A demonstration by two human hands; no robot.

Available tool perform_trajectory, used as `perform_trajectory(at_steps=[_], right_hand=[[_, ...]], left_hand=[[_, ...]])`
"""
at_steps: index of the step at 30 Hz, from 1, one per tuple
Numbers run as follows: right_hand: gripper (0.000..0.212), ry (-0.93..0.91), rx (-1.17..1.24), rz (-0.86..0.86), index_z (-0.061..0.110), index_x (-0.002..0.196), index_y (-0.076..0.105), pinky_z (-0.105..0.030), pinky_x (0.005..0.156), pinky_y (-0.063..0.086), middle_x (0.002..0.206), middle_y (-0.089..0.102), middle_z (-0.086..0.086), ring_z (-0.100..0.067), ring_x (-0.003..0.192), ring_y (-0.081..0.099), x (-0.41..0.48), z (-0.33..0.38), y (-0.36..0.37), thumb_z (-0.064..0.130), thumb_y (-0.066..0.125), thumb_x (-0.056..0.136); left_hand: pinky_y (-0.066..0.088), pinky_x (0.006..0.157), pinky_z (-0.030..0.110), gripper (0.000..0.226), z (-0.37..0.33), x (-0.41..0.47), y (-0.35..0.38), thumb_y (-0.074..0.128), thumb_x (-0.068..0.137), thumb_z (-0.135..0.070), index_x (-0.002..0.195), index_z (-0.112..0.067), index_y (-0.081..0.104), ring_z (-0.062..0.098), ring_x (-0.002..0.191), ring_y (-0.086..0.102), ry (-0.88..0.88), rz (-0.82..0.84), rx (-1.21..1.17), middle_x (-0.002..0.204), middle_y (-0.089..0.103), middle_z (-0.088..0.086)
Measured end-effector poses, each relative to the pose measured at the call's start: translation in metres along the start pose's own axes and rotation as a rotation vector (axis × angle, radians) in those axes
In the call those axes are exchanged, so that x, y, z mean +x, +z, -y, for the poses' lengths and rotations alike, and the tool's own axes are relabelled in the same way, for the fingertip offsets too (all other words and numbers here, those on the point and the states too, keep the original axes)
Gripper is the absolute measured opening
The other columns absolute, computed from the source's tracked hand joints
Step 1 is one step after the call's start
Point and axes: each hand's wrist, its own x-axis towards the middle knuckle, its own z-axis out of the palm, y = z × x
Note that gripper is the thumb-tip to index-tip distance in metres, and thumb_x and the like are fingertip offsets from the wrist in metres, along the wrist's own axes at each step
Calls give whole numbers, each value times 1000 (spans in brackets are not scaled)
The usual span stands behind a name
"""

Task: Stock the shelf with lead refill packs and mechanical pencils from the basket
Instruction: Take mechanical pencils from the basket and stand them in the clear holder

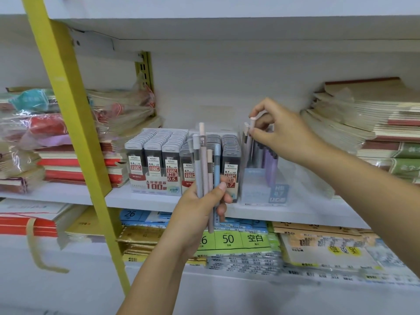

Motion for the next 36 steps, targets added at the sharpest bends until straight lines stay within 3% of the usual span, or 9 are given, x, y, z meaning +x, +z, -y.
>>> perform_trajectory(at_steps=[4, 9, 13, 17, 24, 28, 30, 32, 36], right_hand=[[22, -10, -26, -7, 30, 94, 51, -30, 72, 46, 73, 67, 12, -13, 88, 57, 4, 3, 4, 20, 68, 85], [20, 22, 28, 15, 22, 93, 52, -25, 60, 39, 75, 68, 3, -8, 74, 54, 4, 0, 5, 20, 70, 84], [16, 13, -107, -47, 20, 88, 59, -21, 62, 43, 79, 53, 13, -14, 88, 50, 4, 2, 7, 25, 72, 82], [12, 77, -16, -40, 26, 96, 63, -26, 79, 49, 75, 65, 14, -8, 87, 60, 10, 1, 5, 23, 69, 86], [6, 86, -264, -1, 31, 84, 66, -25, 76, 27, 85, 54, 8, -20, 107, 42, 12, 2, 7, 31, 72, 84], [17, 18, -348, -111, 25, 102, 72, -22, 84, 27, 100, 57, 2, -20, 109, 40, 2, 15, -1, 34, 63, 91], [22, -65, -202, -149, 23, 107, 72, -12, 78, 31, 94, 65, 9, -5, 93, 50, -16, 32, -1, 33, 60, 91], [27, 55, 85, 50, 30, 114, 67, -7, 79, 38, 83, 70, 17, 11, 79, 58, -33, 49, 6, 38, 62, 88], [22, 223, 354, 197, 29, 108, 64, -39, 111, 31, 80, 75, 10, 8, 79, 66, -46, 55, 21, 27, 69, 87]], left_hand=[[49, 60, 27, 21, 1, 3, -5, 61, 94, -24, 113, -16, 67, 11, 59, 51, 9, -1, -9, 73, 65, -2], [49, 61, 27, 34, 2, 3, -7, 66, 83, -32, 113, -16, 67, 12, 59, 50, 15, 9, -17, 73, 64, 0], [48, 62, 28, 38, 2, 3, -9, 66, 83, -33, 115, -15, 65, 12, 58, 50, 9, 13, -1, 72, 64, 0], [47, 64, 30, 39, 2, 2, -10, 65, 83, -33, 117, -15, 65, 12, 59, 50, 5, 14, 16, 73, 65, -1], [49, 64, 29, 38, -3, -2, -8, 67, 82, -36, 115, -18, 67, 12, 60, 52, -1, 26, 9, 77, 67, 0], [50, 64, 27, 28, -5, -5, -6, 70, 81, -37, 106, -25, 74, 11, 61, 55, -1, 61, 6, 81, 71, 1], [51, 63, 25, 21, -5, -6, -6, 70, 81, -38, 100, -31, 77, 10, 61, 57, -9, 91, 7, 83, 72, 2], [51, 63, 26, 17, -4, -6, -4, 72, 83, -39, 99, -34, 77, 10, 61, 58, -11, 112, 20, 85, 74, 2], [53, 64, 27, 17, -3, -6, 0, 70, 85, -41, 100, -34, 75, 12, 64, 64, -6, 151, 50, 88, 76, 3]])
